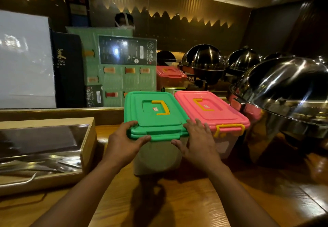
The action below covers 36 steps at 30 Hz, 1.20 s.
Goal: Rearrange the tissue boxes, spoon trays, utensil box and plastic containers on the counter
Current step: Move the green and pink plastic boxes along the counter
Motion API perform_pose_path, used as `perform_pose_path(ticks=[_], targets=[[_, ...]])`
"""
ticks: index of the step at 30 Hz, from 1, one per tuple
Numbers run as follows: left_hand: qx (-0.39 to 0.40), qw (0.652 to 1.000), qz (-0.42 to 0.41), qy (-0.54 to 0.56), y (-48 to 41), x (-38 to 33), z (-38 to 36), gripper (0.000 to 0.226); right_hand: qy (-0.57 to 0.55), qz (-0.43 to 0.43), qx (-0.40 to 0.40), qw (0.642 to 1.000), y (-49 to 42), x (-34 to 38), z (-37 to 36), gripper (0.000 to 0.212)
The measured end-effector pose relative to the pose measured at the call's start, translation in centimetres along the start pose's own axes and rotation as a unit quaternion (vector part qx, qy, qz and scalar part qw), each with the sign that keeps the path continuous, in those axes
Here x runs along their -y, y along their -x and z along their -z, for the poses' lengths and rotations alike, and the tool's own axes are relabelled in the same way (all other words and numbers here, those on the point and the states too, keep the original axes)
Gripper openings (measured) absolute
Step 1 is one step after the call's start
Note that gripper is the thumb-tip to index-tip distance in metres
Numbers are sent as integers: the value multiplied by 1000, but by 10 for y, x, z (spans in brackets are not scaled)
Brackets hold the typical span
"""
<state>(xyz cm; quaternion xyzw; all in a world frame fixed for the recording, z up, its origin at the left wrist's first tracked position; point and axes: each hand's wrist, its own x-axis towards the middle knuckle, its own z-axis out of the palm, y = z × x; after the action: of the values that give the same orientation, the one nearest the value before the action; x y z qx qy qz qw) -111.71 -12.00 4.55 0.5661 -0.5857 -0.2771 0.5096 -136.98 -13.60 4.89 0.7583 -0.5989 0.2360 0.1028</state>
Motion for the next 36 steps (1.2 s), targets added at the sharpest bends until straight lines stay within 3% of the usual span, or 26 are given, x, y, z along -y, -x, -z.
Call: perform_pose_path(ticks=[23,29,32,36], targets=[[10,1000,7,-19,-15,10,-2,75,-22,-1,-6,1000,-27,-19,-11,88],[64,998,-8,-22,-1,17,45,82,-144,27,-89,985,-23,27,-3,61],[26,998,-14,-52,9,31,92,75,-224,95,-126,962,-19,77,-6,42],[-54,987,-37,-144,25,60,177,57,-252,156,-86,951,-11,160,-27,28]])
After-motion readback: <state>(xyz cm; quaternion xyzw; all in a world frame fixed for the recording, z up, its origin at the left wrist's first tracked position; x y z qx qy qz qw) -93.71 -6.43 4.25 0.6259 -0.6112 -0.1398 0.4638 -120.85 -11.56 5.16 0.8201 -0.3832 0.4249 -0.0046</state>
